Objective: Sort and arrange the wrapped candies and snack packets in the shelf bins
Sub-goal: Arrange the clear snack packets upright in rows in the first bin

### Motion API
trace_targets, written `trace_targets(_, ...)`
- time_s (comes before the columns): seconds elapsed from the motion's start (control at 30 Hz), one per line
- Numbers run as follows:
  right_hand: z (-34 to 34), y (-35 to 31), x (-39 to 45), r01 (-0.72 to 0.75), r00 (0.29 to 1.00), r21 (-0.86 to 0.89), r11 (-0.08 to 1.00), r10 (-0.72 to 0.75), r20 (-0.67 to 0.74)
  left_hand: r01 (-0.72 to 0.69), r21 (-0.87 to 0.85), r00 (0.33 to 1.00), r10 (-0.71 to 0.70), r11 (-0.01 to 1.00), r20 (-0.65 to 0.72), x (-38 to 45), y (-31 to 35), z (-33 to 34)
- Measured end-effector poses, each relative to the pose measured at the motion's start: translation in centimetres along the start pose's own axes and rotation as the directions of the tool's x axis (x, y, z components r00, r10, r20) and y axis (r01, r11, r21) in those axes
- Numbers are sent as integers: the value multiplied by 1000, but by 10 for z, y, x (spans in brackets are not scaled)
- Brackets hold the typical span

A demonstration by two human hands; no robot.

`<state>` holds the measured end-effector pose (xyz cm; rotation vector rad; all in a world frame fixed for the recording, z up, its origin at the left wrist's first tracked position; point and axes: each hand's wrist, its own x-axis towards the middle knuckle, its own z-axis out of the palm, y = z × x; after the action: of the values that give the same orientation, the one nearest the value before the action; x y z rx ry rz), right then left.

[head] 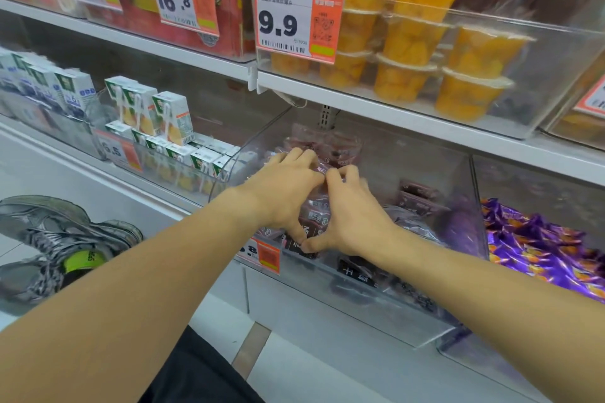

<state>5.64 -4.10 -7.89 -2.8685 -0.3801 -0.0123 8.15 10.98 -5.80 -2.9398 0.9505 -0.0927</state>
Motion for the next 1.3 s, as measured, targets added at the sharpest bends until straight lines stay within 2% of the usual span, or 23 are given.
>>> trace_targets(0.1, 0, 5, 0, 28, 997, 46, 999, -25, -69, -40, 7, 995, 41, 999, -87, 3, 1, 8)
trace_targets(0.17, 2, 7, -1, 24, 996, 63, 998, -19, -82, -30, -26, 995, 27, 999, -96, 2, 0, 15)
trace_targets(0.27, -8, 5, 2, -31, 999, 31, 999, 30, 29, 22, -5, 999, -22, 1000, -30, 0, -1, 15)
trace_targets(0.37, -31, 6, 8, -161, 981, 25, 987, 157, 114, 36, 10, 999, -36, 999, -2, 0, -2, 14)
trace_targets(0.47, -45, 12, 12, -230, 958, 8, 973, 224, 179, 70, -157, 997, -65, 985, 38, -2, -5, 14)
trace_targets(0.6, -45, 16, 3, -246, 950, 100, 964, 220, 221, 113, -441, 989, -141, 890, -31, -23, -14, -3)
trace_targets(0.67, -43, 15, -6, -199, 974, 114, 973, 184, 136, 125, -483, 989, -150, 867, -15, -39, -17, -9)
trace_targets(0.77, -39, 12, -16, -29, 997, 106, 994, 36, -62, 124, -410, 992, -114, 904, 49, -52, -17, -5)
trace_targets(0.87, -35, 12, -17, 48, 998, 157, 986, -43, -35, 108, -350, 994, -112, 931, 10, -50, -22, 6)
trace_targets(1.0, -27, 20, -14, 61, 998, 183, 981, -57, -26, 115, -330, 979, -164, 937, -123, -46, -23, 17)
trace_targets(1.1, -42, 29, -11, 49, 992, 153, 987, -66, 110, 134, -323, 944, -220, 937, -246, -44, -14, 25)
trace_targets(1.23, -65, 52, -5, 34, 922, -120, 992, 15, 386, 174, -333, 911, -280, 927, -302, -43, -7, 35)
trace_targets(1.3, -63, 56, -6, 34, 895, -174, 984, 47, 444, 172, -360, 906, -291, 917, -307, -44, -7, 38)
